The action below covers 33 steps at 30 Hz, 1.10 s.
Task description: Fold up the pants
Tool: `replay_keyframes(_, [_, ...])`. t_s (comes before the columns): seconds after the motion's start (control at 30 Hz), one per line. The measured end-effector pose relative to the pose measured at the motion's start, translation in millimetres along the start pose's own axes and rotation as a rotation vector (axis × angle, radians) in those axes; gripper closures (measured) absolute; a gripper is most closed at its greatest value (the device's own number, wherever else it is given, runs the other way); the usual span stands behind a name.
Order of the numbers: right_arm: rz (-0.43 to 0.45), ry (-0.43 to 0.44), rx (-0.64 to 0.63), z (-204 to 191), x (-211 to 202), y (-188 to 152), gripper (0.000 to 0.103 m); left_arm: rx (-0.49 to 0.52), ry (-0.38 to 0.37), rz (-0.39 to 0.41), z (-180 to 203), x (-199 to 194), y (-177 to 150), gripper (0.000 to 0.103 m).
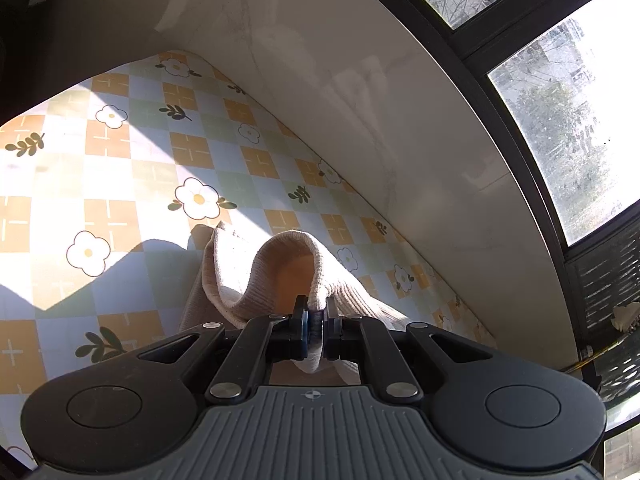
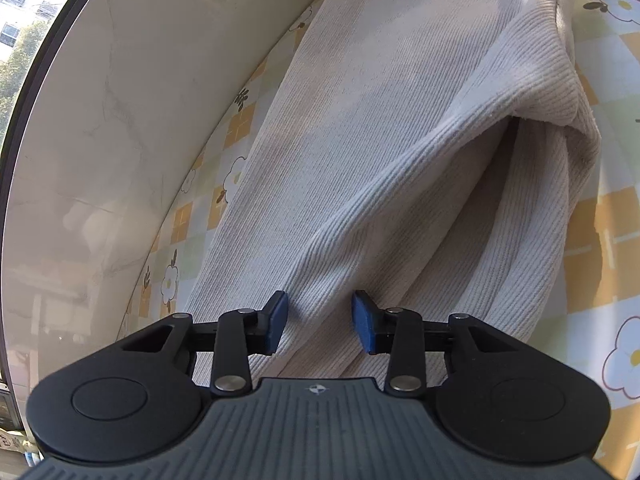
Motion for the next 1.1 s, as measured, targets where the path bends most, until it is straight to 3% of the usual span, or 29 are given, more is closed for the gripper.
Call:
replay_keyframes(0.1, [-0.005, -0.056, -0.032, -12.0, 5.4, 2.9, 0.068, 0.006, 0.001, 0.0, -2.6, -1.0, -0.3, 0.096])
replay_keyframes(0.2, [-0.013, -0.139, -0.045, -17.5, 7.6, 3.0, 0.092, -0.002, 0.004, -0.006, -7.4, -1.6, -1.4, 0.096])
replay_keyframes(0.27, [-0.025, -0.127, -0.012, -14.7, 0.9, 6.2, 0.098, -0.007, 0.009, -0.008, -8.4, -1.1, -1.7, 0.096])
replay_keyframes(0.33, [0.008, -0.037, 0.04, -16.6, -23.0, 15.0, 0.099, -0.012, 0.011, -0.006, -8.4, -2.1, -0.4, 0.096])
replay_keyframes(0.37, [0.068, 0.062, 0.029, -26.6, -49.6, 22.9, 0.099, -0.017, 0.008, 0.001, -7.8, -4.3, 0.9, 0.096])
replay_keyframes(0.4, [0.136, 0.143, -0.034, -36.2, -73.6, 27.2, 0.099, -0.022, -0.001, 0.013, -6.1, -8.5, 2.2, 0.096])
replay_keyframes(0.47, [0.192, 0.203, -0.137, -42.6, -106.3, 30.0, 0.1, -0.038, -0.035, 0.023, -4.5, -13.4, 4.1, 0.096])
replay_keyframes(0.53, [0.074, 0.105, -0.082, -21.5, -100.8, 24.8, 0.1, -0.048, -0.029, -0.003, -2.2, -13.1, -0.5, 0.096])
replay_keyframes(0.6, [-0.023, -0.005, -0.046, 5.0, -88.5, 13.6, 0.1, -0.042, 0.04, -0.061, -2.1, -7.5, -13.5, 0.096])
replay_keyframes(0.7, [-0.067, -0.056, 0.03, 30.9, -76.5, 2.1, 0.1, -0.106, 0.104, -0.148, -15.9, 3.7, -27.6, 0.096])
replay_keyframes(0.8, [-0.05, -0.062, 0.045, 27.4, -66.4, 4.8, 0.1, -0.138, 0.158, -0.168, -18.8, 15.5, -22.9, 0.096])
replay_keyframes(0.93, [0.031, 0.044, 0.032, -5.1, -75.4, 26.6, 0.1, -0.098, 0.128, -0.078, 10.7, 30.3, 24.2, 0.096])
replay_keyframes(1.07, [0.19, 0.217, -0.049, -36.1, -112.4, 36.8, 0.1, -0.004, -0.047, 0.135, 72.4, 2.0, 77.9, 0.096])
replay_keyframes(1.1, [0.195, 0.237, -0.054, -36.3, -116.1, 35.5, 0.1, 0.031, -0.1, 0.181, 83.6, -10.0, 83.1, 0.096])
Point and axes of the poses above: each gripper's, at about its wrist camera, not at the fingertips, and x roughly the way its jaws point, z to its right, y to its top, the point moved 2 cm from there along x, roughly the way its jaws point, and after that the axes turned 1 degree about -x, right-handed, at the moved point
